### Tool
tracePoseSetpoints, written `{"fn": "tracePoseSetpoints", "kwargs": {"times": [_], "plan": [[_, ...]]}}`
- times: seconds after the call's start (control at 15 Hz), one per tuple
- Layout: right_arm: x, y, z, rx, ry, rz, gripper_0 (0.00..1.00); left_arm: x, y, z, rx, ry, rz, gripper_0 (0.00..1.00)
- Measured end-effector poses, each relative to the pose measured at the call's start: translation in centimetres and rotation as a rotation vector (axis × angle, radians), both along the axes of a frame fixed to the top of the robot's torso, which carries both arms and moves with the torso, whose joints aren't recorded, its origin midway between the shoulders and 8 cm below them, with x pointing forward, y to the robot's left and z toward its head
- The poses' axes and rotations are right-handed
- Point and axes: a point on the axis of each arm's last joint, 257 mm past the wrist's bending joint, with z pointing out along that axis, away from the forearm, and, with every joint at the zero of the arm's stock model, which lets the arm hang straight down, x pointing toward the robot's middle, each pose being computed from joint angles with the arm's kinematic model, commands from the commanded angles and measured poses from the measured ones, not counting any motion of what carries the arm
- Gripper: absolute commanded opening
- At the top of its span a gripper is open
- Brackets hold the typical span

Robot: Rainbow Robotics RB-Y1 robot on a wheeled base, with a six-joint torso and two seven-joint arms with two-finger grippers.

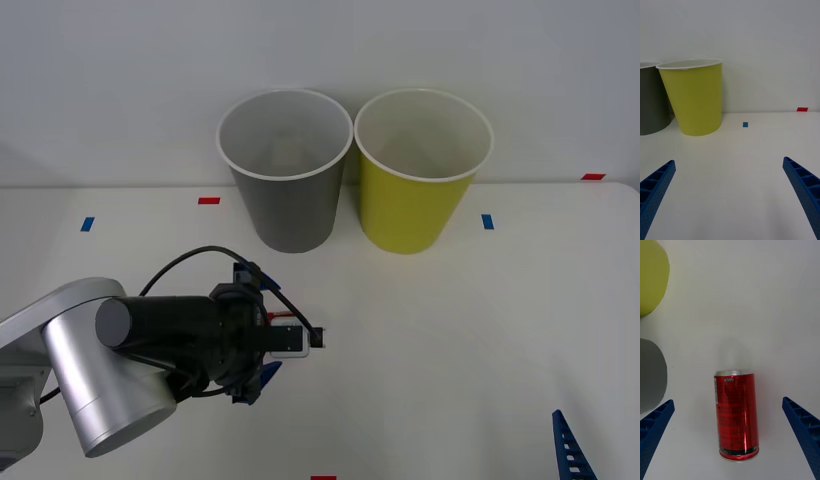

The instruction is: Put cans in the gray bin and PET bottles in the light green bin.

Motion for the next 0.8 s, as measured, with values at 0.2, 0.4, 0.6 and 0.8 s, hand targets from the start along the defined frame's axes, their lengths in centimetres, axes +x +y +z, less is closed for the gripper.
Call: {"fn": "tracePoseSetpoints", "kwargs": {"times": [0.2,0.4,0.6,0.8], "plan": [[0.0,0.0,0.0,0.000,0.000,0.000,1.00,0.1,-0.8,-0.7,-0.009,0.019,-0.005,1.00],[0.0,0.0,0.0,0.000,0.000,0.000,1.00,0.8,-1.3,-1.3,-0.003,0.024,-0.012,1.00],[0.0,0.0,0.0,0.000,0.000,0.000,1.00,2.2,-1.5,-2.0,0.021,0.035,-0.037,1.00],[0.0,0.0,0.0,0.000,0.000,0.000,1.00,2.8,-1.5,-2.8,0.047,0.039,-0.066,1.00]]}}
